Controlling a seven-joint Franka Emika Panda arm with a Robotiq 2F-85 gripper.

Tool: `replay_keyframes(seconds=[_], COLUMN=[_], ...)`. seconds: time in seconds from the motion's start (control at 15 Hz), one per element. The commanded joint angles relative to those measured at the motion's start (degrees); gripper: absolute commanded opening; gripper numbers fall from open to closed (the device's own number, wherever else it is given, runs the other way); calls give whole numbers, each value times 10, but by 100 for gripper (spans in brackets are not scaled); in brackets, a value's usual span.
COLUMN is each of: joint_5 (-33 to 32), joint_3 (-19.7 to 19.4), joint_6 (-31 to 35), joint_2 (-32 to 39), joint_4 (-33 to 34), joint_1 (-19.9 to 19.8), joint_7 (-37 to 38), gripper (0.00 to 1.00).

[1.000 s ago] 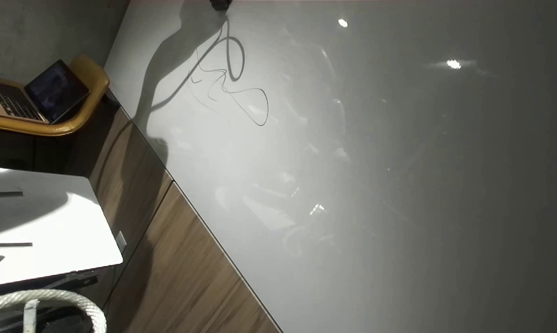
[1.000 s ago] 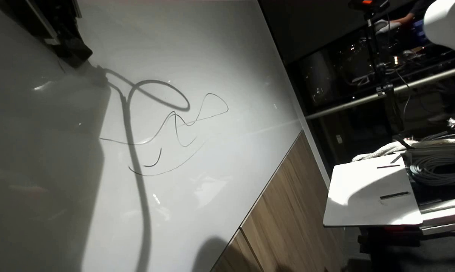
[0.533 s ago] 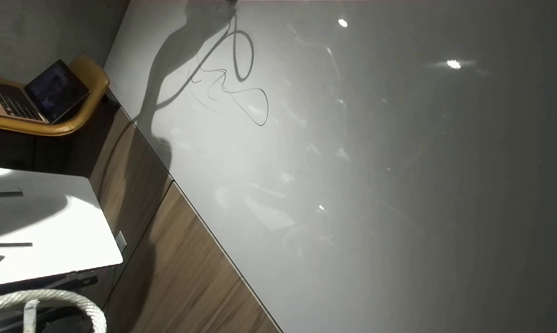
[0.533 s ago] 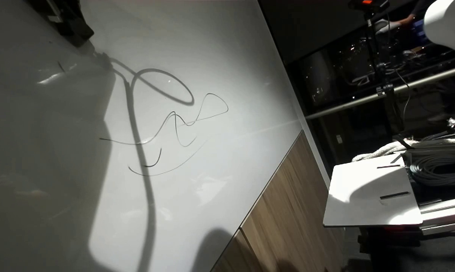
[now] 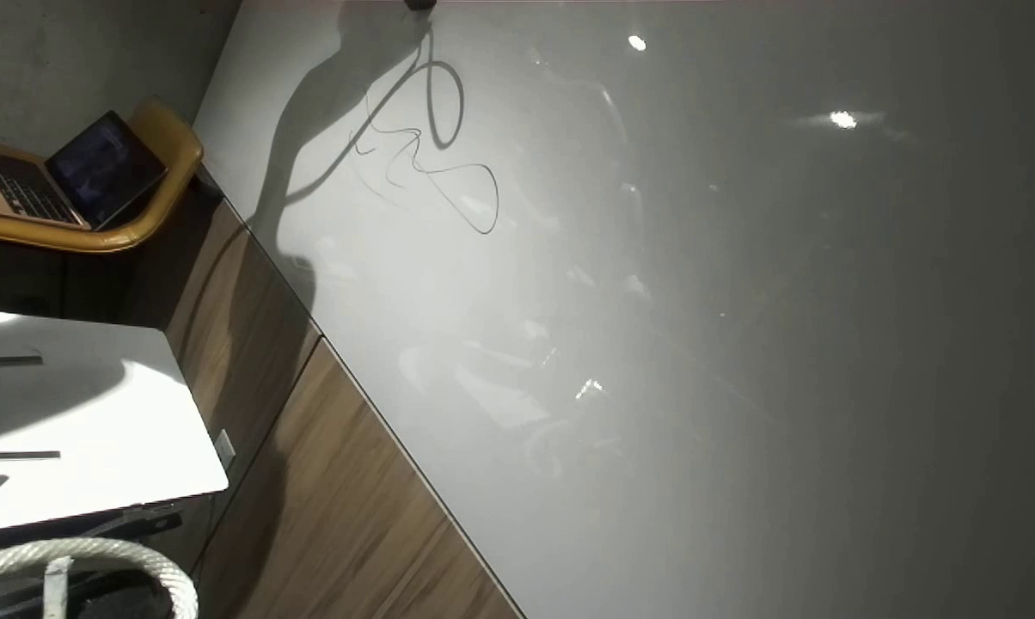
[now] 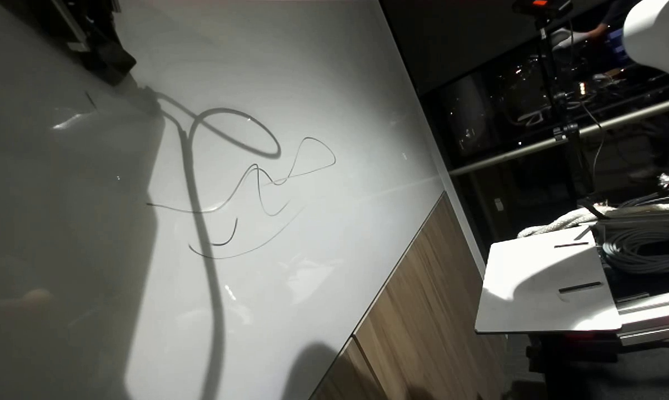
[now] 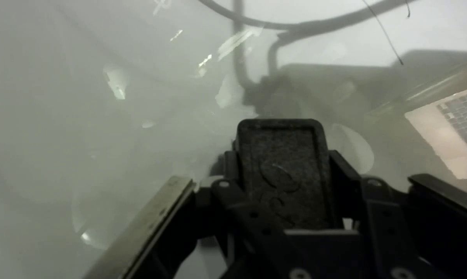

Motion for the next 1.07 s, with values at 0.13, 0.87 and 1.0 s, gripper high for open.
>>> replay_keyframes(seconds=[0.13, 0.87, 1.0], joint_5=[1, -14, -23], joint_3=[3, -9, -12], joint_6=[28, 59, 68], joint_2=[32, 40, 36], joint_4=[11, 4, 2], joint_1=[12, 42, 48], joint_7=[-2, -17, -22], gripper=[31, 31, 31])
